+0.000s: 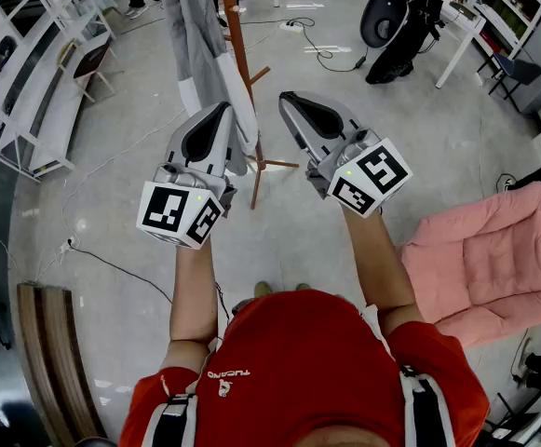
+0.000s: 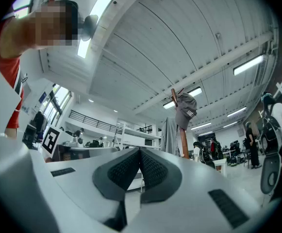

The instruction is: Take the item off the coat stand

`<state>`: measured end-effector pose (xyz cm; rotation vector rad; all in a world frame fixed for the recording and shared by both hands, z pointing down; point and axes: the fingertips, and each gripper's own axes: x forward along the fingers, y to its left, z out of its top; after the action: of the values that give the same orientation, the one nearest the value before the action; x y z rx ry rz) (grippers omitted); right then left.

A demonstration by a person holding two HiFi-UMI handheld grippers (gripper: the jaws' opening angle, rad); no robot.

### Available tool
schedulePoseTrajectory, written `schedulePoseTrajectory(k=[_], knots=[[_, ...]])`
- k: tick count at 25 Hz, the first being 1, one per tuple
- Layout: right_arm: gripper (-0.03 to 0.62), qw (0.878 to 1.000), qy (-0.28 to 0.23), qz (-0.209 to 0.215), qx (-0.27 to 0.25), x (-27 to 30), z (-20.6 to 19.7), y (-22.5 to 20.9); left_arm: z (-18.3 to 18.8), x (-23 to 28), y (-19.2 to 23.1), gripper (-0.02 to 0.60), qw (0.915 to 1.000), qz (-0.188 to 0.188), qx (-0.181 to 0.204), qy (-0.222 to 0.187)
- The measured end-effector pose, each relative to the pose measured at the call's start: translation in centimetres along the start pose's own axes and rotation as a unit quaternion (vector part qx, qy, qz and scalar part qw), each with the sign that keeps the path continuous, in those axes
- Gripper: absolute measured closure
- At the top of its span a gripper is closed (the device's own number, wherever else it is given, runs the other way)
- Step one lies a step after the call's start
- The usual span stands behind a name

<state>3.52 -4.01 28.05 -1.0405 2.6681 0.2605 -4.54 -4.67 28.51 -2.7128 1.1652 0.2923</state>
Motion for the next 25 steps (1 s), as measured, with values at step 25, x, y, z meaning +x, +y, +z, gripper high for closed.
schedulePoseTrajectory(k=[25], knots=[[0.422,1.0,-0.013,-0.012,0.016,6.5,2.3,-0.9,0.3,-0.8,6.9,0.572,0.9988,-0.044,-0.021,-0.005]])
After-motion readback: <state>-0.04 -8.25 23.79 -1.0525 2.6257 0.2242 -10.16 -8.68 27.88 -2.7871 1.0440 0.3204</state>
